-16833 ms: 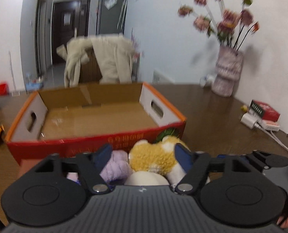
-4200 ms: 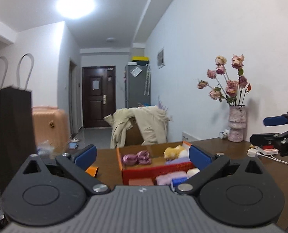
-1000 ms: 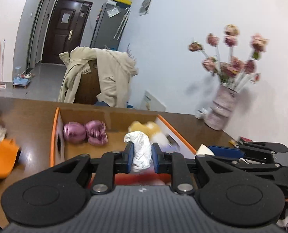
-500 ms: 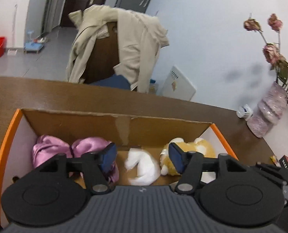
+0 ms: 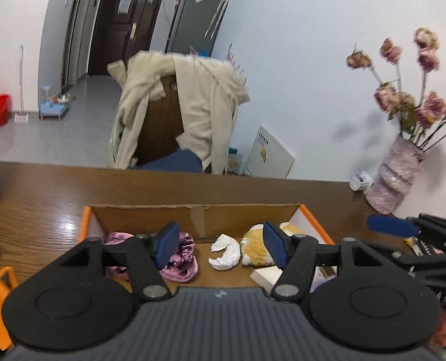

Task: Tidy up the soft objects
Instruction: 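Carry the sponge and tissue into the box and open both tools, then move both tools back out of the box toward the table items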

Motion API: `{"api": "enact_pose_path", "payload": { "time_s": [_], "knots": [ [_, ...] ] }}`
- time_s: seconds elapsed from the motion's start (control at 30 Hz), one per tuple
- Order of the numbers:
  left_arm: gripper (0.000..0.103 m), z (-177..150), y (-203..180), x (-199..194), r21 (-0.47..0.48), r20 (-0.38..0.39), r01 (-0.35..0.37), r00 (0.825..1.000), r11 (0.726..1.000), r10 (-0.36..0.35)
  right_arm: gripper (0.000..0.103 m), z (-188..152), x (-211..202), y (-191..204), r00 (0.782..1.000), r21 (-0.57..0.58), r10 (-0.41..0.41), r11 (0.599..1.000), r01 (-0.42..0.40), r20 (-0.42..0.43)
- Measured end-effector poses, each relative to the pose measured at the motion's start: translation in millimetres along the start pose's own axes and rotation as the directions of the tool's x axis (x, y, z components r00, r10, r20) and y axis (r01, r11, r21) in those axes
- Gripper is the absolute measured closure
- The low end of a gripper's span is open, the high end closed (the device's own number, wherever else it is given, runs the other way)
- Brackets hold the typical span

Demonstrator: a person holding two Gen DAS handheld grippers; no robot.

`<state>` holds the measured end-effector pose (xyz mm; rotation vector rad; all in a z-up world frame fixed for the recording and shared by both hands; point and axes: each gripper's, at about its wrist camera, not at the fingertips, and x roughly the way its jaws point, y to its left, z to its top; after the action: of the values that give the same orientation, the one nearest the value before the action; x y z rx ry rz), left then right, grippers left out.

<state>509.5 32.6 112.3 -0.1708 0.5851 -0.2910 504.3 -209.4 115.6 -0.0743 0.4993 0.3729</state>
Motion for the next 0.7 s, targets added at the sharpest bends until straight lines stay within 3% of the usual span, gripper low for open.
{"api": "enact_pose_path", "payload": {
  "time_s": [0.13,0.33,0.53,0.7],
  "knots": [
    [0.034,-5,-11,-56,0.034,0.043,-0.013,0.999,0.999,0.011,0.034,7,-51,12,0.999,-0.028,-0.001,1.0,0.002,0.048],
    [0.018,-34,-30,-143,0.092,0.12,-0.059,0.992,0.994,0.048,0.026,1,-118,34,0.995,-0.064,0.01,0.998,-0.004,0.094],
    [0.006,-88,-36,-225,0.132,0.218,-0.099,0.974,0.986,0.068,0.015,-32,-177,45,0.99,-0.043,0.045,0.998,-0.04,0.135],
    [0.004,-147,-34,-265,0.104,0.24,-0.164,0.961,0.981,0.135,0.012,-74,-218,50,0.984,-0.006,0.063,0.998,-0.063,0.166]
  ]
}}
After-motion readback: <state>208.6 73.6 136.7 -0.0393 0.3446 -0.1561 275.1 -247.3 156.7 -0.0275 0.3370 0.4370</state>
